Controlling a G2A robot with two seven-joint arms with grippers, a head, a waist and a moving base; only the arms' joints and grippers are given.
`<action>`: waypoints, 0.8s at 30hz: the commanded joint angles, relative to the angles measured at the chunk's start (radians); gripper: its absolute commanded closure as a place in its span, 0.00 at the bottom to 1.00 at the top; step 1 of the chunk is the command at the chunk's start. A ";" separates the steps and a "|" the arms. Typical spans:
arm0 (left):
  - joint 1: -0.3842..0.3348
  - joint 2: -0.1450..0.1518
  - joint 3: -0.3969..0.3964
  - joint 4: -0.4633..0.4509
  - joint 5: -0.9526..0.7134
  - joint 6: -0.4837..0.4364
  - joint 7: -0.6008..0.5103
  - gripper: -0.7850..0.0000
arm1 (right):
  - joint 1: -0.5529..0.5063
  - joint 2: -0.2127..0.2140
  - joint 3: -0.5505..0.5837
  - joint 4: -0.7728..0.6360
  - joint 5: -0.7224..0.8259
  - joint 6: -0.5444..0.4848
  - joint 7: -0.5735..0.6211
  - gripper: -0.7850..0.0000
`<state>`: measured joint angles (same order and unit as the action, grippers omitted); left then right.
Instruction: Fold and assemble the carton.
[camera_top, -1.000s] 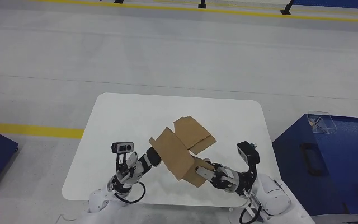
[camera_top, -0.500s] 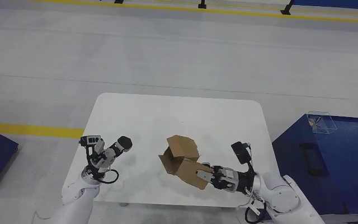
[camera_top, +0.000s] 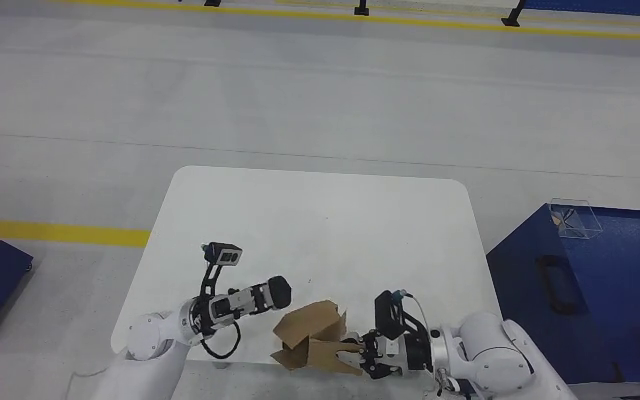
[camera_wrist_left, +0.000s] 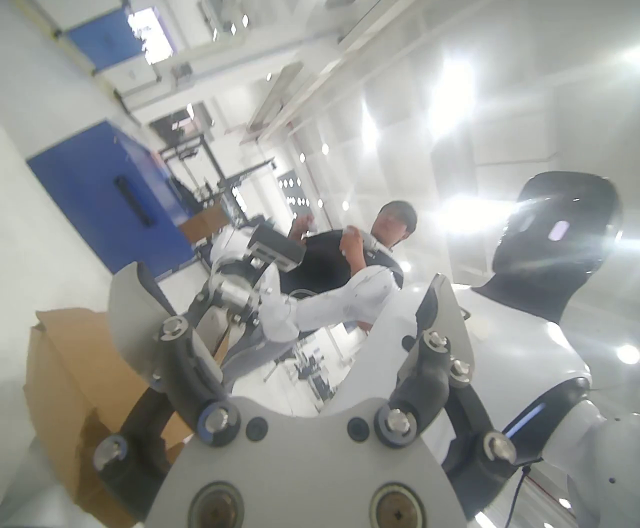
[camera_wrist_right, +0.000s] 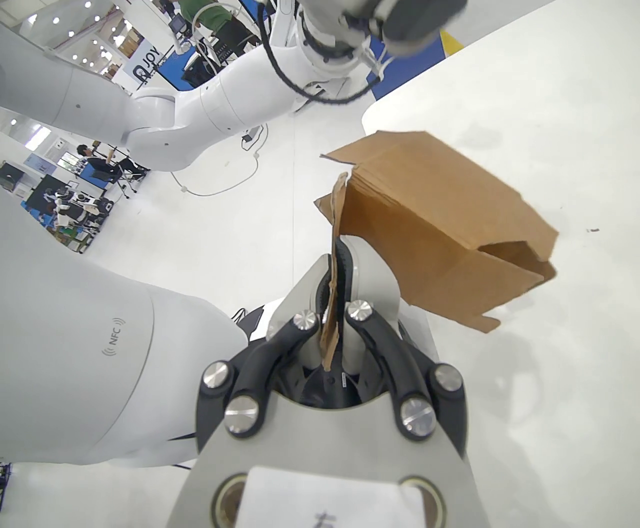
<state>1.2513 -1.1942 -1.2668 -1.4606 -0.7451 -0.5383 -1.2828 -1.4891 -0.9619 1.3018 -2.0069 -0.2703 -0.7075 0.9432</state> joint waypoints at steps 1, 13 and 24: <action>-0.030 -0.001 0.029 0.044 0.020 0.024 -0.023 0.00 | -0.007 0.002 0.001 -0.005 -0.007 -0.002 -0.009 1.00; -0.070 -0.006 0.082 0.106 -0.026 0.072 -0.071 0.00 | -0.013 0.008 0.006 0.009 0.006 0.010 -0.047 1.00; -0.069 0.000 0.044 0.125 -0.012 0.062 -0.040 0.00 | -0.007 0.008 0.000 -0.007 -0.041 0.050 -0.075 1.00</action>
<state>1.1851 -1.1982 -1.2006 -1.3434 -0.8044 -0.4352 -1.3359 -1.4987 -0.9540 1.2978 -2.0133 -0.3137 -0.6624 0.8724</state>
